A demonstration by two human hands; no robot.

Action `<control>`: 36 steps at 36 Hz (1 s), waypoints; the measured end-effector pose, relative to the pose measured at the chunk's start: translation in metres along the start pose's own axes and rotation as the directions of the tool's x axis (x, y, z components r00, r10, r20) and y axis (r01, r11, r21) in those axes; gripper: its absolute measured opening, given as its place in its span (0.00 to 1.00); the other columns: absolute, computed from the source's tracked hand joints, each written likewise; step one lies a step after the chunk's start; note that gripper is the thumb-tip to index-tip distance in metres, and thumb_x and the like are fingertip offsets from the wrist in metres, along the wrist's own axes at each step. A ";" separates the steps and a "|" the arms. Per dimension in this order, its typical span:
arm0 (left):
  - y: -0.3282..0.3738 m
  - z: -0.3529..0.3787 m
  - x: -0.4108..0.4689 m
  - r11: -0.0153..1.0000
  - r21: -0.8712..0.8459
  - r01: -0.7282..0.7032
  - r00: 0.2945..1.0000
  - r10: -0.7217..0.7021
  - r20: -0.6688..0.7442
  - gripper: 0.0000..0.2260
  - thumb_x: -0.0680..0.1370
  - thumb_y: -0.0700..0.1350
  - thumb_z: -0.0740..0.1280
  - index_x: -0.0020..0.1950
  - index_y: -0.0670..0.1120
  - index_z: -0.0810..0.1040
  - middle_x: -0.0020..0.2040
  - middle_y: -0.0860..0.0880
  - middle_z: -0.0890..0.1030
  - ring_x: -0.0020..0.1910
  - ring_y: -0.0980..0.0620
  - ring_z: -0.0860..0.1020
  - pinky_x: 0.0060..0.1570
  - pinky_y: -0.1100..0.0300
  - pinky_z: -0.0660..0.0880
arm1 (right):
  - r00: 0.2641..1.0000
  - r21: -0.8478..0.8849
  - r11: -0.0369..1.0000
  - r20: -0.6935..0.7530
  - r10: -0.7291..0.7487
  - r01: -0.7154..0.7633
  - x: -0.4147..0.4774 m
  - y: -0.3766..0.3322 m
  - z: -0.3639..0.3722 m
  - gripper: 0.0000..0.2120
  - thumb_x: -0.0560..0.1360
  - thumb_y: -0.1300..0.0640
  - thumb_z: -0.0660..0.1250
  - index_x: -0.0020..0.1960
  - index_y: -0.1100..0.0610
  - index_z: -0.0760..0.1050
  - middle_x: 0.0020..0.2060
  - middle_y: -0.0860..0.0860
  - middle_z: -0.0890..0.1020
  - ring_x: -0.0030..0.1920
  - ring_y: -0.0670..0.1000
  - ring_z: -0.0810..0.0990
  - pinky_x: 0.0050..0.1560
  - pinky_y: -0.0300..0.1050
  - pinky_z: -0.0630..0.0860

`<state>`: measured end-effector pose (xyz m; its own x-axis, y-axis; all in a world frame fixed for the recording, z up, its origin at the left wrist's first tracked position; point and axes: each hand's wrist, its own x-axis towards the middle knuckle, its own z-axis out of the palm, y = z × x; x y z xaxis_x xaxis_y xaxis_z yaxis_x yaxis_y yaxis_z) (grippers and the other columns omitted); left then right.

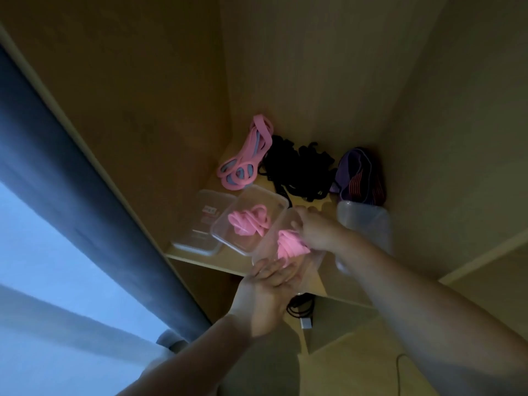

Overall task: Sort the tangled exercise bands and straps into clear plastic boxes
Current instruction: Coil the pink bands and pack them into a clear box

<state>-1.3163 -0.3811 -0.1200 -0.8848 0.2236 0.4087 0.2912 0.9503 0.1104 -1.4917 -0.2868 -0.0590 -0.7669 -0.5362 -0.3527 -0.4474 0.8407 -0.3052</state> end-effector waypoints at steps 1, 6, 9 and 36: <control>0.000 -0.001 0.002 0.999 0.038 -0.012 1.000 0.012 0.013 0.15 0.69 0.46 0.70 0.56 0.51 0.83 0.57 0.53 0.83 0.57 0.51 0.81 0.63 0.55 0.64 | 0.999 0.065 0.998 -0.031 0.010 -0.008 0.001 0.002 -0.004 0.20 0.81 0.52 0.57 0.72 0.54 0.62 0.62 0.57 0.75 0.56 0.57 0.77 0.56 0.53 0.75; 0.006 0.002 -0.004 0.999 0.036 0.021 0.994 -0.025 0.102 0.25 0.61 0.44 0.80 0.57 0.53 0.83 0.60 0.53 0.81 0.60 0.51 0.79 0.62 0.51 0.72 | 0.992 0.211 0.977 -0.122 0.037 -0.010 -0.001 0.006 -0.011 0.19 0.75 0.63 0.64 0.65 0.52 0.73 0.56 0.53 0.80 0.53 0.54 0.80 0.52 0.46 0.77; 0.009 0.002 -0.002 0.997 0.068 0.023 0.995 -0.029 0.098 0.27 0.60 0.44 0.81 0.58 0.52 0.82 0.60 0.53 0.81 0.60 0.51 0.79 0.60 0.50 0.74 | 0.991 0.276 0.961 -0.130 0.037 0.000 -0.002 0.008 -0.016 0.18 0.75 0.66 0.61 0.61 0.52 0.76 0.52 0.54 0.82 0.50 0.53 0.80 0.49 0.44 0.77; -0.052 -0.066 0.021 0.985 0.173 0.016 1.000 -0.016 -0.004 0.29 0.64 0.42 0.78 0.62 0.54 0.74 0.64 0.50 0.78 0.65 0.47 0.73 0.60 0.33 0.71 | 0.958 0.550 0.807 -0.277 -0.068 0.216 0.019 -0.046 -0.068 0.21 0.77 0.71 0.55 0.67 0.59 0.74 0.53 0.57 0.80 0.53 0.54 0.78 0.56 0.45 0.74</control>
<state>-1.3263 -0.4398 -0.0573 -0.8879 0.2075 0.4106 0.2091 0.9770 -0.0415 -1.5171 -0.3305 0.0088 -0.8323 -0.5496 -0.0725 -0.2736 0.5209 -0.8086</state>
